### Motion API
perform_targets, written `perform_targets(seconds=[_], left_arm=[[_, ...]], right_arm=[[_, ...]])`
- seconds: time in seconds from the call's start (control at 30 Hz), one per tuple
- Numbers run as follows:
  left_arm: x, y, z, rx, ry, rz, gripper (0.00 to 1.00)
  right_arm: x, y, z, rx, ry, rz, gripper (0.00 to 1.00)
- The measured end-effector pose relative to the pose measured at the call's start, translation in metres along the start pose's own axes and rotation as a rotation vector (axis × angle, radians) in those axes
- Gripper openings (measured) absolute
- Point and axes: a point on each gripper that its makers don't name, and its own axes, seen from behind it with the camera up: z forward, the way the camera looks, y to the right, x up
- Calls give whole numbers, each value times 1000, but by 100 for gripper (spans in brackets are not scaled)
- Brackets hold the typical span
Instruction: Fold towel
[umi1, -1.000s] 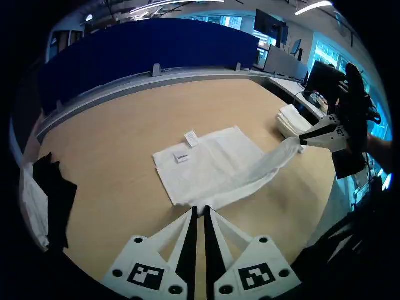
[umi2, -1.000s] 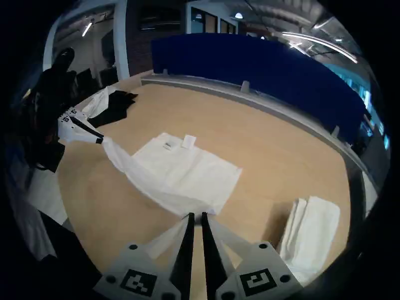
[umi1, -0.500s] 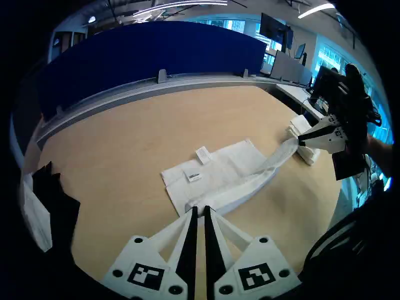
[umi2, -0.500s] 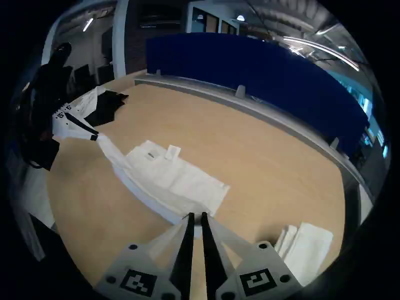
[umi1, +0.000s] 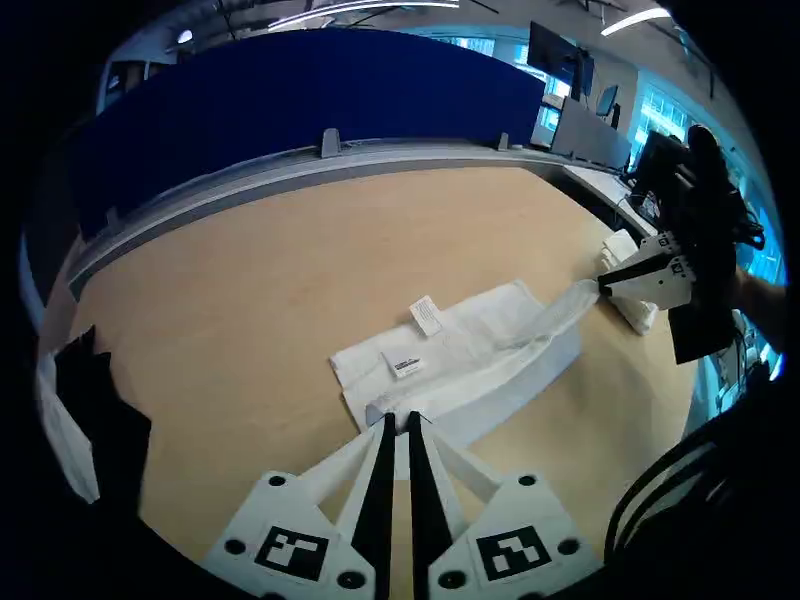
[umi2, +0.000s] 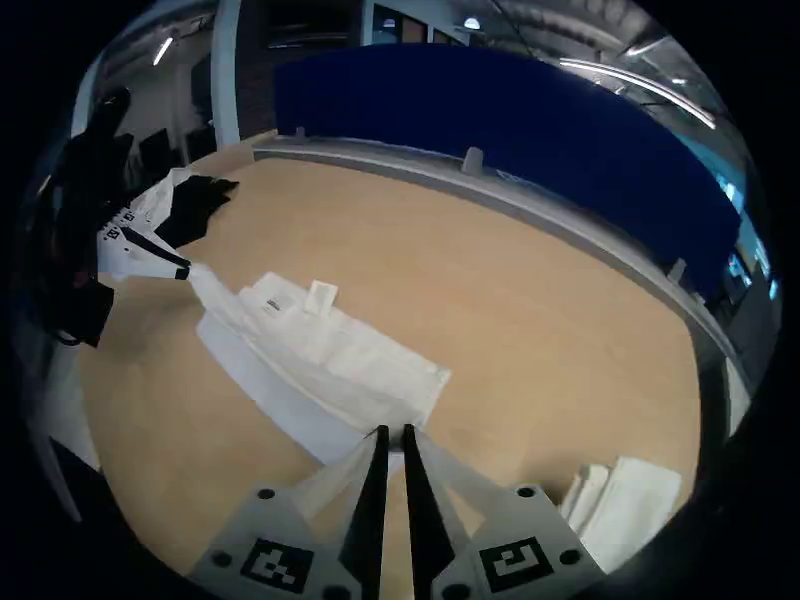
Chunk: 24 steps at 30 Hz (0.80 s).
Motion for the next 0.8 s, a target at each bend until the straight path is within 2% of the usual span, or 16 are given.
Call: perform_targets(seconds=[0.2,0.5,0.8], left_arm=[[-6,-7,19,7,-15,14,9],[-14,-17,44,16,-23,-4,9],[-13,-27,64,45,-17,4,10]], right_arm=[[-9,3,17,-6,-24,11,11],[-14,12,42,-24,-35,38,11],[-14,18,62,-59,-39,38,13]])
